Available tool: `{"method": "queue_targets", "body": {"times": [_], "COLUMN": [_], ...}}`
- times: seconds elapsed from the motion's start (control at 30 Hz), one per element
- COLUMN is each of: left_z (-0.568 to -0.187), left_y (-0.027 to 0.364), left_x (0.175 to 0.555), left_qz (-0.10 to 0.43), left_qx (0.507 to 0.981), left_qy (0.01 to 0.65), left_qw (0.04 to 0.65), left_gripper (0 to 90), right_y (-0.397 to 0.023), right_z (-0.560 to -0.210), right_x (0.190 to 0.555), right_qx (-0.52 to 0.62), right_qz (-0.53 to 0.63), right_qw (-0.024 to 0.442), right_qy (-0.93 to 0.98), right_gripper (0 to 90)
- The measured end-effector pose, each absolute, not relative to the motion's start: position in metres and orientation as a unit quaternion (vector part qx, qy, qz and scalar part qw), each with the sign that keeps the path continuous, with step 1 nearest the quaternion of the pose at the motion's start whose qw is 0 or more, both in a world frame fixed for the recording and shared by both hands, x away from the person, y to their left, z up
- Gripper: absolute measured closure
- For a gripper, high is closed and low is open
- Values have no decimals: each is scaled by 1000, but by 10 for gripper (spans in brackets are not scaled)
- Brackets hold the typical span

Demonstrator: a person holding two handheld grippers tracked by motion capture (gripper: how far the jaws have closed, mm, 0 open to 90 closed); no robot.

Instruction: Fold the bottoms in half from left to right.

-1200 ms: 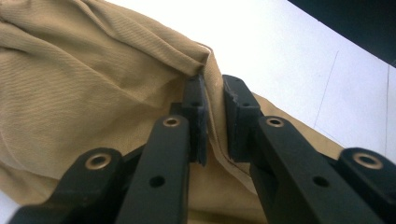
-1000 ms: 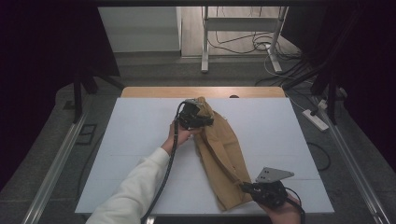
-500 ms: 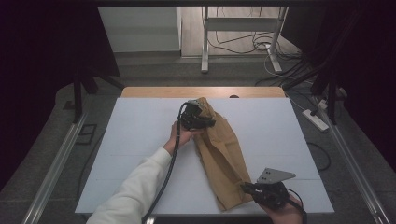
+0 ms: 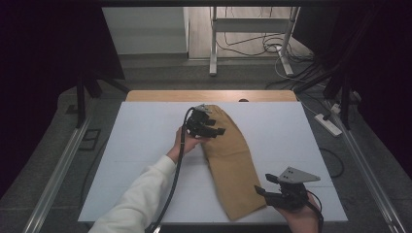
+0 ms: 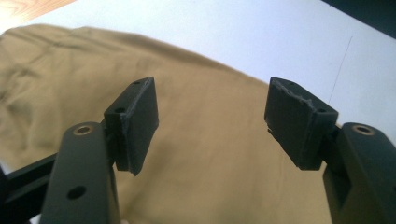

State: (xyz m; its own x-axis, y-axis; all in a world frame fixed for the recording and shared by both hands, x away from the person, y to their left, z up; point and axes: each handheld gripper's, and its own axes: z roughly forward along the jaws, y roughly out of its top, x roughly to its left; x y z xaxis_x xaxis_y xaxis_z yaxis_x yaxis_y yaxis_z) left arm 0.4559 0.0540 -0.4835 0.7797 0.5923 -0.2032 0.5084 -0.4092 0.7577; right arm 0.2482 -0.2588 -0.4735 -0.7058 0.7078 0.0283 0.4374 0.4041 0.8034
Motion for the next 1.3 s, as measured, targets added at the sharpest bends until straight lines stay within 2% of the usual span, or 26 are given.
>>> {"method": "queue_targets", "body": {"times": [0.33,0.63,1.0,1.3], "left_z": [-489,-498,-502,-503], "left_y": [99,140,152,142], "left_x": [434,414,401,403], "left_qz": [72,87,90,89], "left_qx": [825,814,812,822], "left_qy": [362,400,410,396], "left_qw": [428,412,406,400], "left_gripper": [345,345,344,339], "right_y": [-233,-193,-157,-133], "right_z": [-489,-494,-500,-516], "right_x": [284,300,298,287], "right_qx": [315,255,220,203], "right_qz": [395,381,369,311], "right_qw": [118,98,73,92], "right_qy": [855,883,900,924], "right_gripper": [406,397,368,348]}}
